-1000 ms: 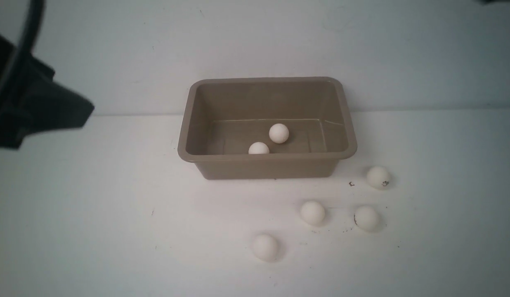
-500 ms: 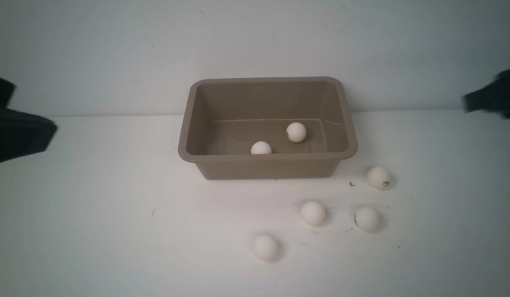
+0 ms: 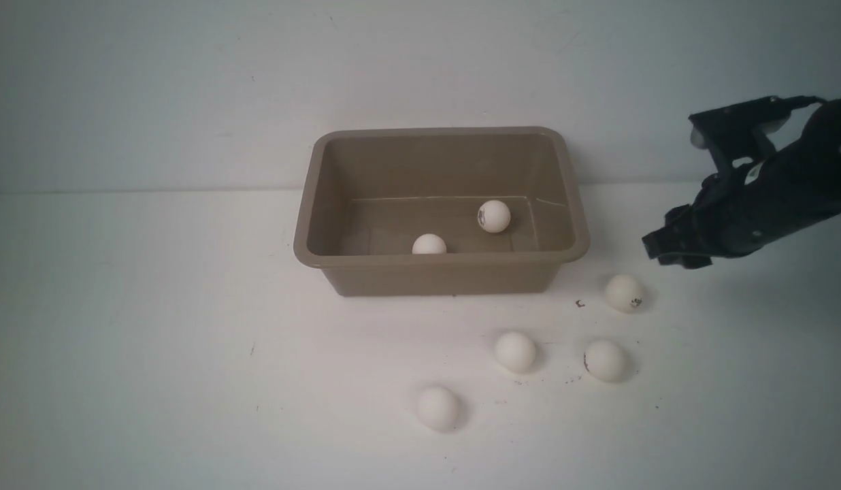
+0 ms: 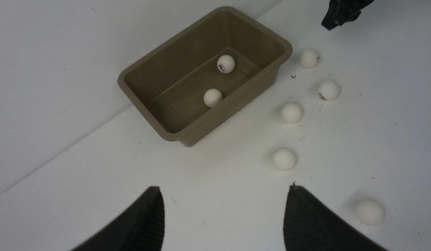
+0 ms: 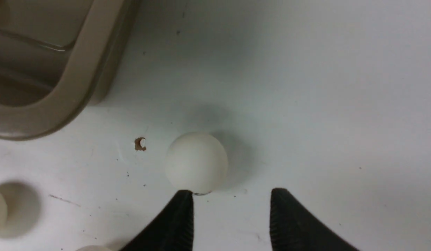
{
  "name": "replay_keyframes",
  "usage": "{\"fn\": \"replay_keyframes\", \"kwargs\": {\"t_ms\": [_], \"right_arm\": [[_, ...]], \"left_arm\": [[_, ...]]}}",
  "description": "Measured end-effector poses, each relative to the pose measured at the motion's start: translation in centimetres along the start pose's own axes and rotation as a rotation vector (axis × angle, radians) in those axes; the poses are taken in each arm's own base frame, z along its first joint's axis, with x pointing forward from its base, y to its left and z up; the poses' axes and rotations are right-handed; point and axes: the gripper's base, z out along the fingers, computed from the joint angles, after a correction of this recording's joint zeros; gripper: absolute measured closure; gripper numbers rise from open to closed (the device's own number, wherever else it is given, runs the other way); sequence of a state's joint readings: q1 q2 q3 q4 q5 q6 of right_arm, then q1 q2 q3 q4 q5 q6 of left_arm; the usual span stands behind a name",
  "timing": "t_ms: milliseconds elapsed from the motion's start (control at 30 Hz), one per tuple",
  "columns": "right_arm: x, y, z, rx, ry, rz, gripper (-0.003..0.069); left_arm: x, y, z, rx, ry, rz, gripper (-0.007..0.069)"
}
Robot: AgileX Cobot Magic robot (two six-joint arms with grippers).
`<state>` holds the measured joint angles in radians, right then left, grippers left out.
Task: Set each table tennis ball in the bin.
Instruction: Use the right arm to clamp the table tennis ball closest to it
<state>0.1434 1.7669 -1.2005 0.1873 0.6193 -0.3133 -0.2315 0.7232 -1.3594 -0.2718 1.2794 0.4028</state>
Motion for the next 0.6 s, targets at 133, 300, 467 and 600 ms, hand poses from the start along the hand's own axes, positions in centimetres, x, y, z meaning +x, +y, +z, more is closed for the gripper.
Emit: {"fn": "replay_keyframes", "kwargs": {"t_ms": [133, 300, 467, 600], "right_arm": [[0.1, 0.3, 1.2, -0.038, 0.002, 0.012, 0.0204], [0.5, 0.3, 2.7, -0.052, 0.030, 0.023, 0.0154], [0.9, 0.7, 4.2, -0.061, 0.054, -0.008, 0.0148], [0.8, 1.2, 4.7, -0.065, 0.040, -0.014, 0.0147]], "left_arm": [[0.0, 0.0, 0.0, 0.000, -0.001, -0.006, 0.0209], [0.0, 0.0, 0.0, 0.000, -0.001, -0.006, 0.0209], [0.0, 0.0, 0.0, 0.000, -0.001, -0.006, 0.0209], [0.0, 0.0, 0.0, 0.000, -0.001, -0.006, 0.0209]]}}
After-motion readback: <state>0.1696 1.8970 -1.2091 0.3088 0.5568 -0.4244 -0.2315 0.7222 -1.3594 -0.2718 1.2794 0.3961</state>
